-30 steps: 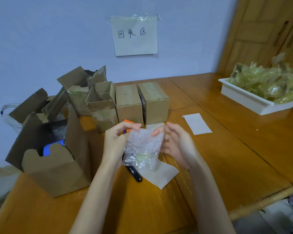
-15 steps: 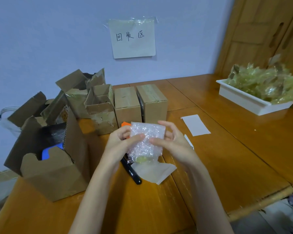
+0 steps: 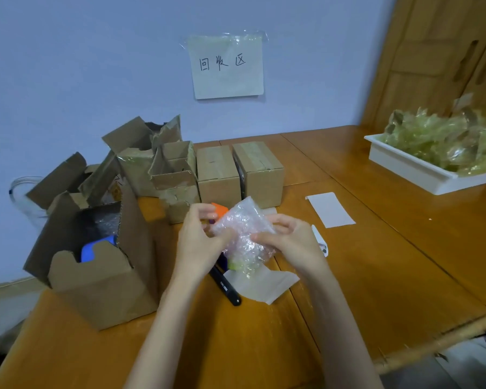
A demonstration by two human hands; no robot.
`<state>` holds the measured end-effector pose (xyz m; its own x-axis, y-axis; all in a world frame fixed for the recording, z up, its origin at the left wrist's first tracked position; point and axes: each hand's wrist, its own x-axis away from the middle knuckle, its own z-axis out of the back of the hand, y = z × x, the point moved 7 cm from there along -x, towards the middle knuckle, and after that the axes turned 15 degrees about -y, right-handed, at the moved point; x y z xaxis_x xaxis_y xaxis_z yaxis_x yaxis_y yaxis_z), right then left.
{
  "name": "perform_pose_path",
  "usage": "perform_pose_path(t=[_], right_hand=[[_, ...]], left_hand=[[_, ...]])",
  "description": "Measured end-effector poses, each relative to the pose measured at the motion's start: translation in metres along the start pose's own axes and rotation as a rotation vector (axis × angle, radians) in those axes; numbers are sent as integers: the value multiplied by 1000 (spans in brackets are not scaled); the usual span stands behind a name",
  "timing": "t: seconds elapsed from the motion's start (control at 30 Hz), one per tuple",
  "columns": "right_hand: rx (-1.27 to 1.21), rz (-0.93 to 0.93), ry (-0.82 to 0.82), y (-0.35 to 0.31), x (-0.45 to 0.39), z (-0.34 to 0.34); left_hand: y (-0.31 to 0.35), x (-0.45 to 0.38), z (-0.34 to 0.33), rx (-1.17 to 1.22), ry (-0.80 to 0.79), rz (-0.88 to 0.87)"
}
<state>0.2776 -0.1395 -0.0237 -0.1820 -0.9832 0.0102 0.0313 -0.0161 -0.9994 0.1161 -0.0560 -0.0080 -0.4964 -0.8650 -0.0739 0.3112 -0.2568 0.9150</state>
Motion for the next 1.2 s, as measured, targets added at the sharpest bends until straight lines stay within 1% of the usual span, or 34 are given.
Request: perform_pose_path(t=[0.03,0.1,0.17,0.2,0.23,0.3,0.33,0.4,0.43,0.47,0.5,0.53,0.6,0.67,0.7,0.73,0.77,0.8,0.83,0.87,0.93,1.0,1.1,1.2], right_hand=[[113,-11,26,-1,-2,-3],[318,-43,55,-7,-4,-12],[462,-60,63,-19,-6,-21],[500,-55,68,-28,-5,-26],[510,-31,82,-38,-5,-29],[477,71,129,-60,-3,-40],[452,127,153,-72,-2,-46],[368,239,168,-90,-6,-65],[312,291,146,-99,-10,-77],[248,332,106,-106,-15,-91],[172,366,52,-112,-21,-106],[85,389,-13,-118,-26,-123],[-39,412,-130,-130,-36,-155],[-30,398,-224,-137,-45,-188],[17,377,-270,-137,-50,-203],[132,354,-298,-137,-53,-215],[305,320,-311,-135,-56,-224],[491,259,-323,-130,-57,-229],[624,198,-315,-124,-59,-228],[683,148,-298,-119,-60,-225],[650,106,-278,-114,-58,-216],[639,90,-281,-115,-57,-214],[758,86,-309,-116,-56,-217],[762,73,-324,-113,-56,-218]], left_hand=[[3,3,3,-96,16,-31],[10,8,7,-250,-20,-76],[18,17,12,-380,-61,-92],[26,25,19,-416,-33,-128],[37,34,30,-420,39,-190],[62,60,62,-363,271,-337],[70,74,81,-342,391,-382],[76,97,115,-385,577,-389],[75,102,129,-476,621,-342],[71,104,140,-606,621,-269],[65,103,147,-728,590,-185],[57,101,152,-801,542,-107],[44,101,155,-824,431,-26],[37,103,153,-771,361,-43],[36,105,154,-758,350,-52],[36,105,155,-767,336,-61],[37,106,156,-780,305,-67],[39,106,156,-771,253,-78],[40,107,156,-739,183,-81],[41,108,155,-687,110,-87],[41,111,155,-607,-19,-76],[36,109,154,-599,-71,-77],[34,103,155,-724,1,-46],[36,100,154,-782,46,-45]])
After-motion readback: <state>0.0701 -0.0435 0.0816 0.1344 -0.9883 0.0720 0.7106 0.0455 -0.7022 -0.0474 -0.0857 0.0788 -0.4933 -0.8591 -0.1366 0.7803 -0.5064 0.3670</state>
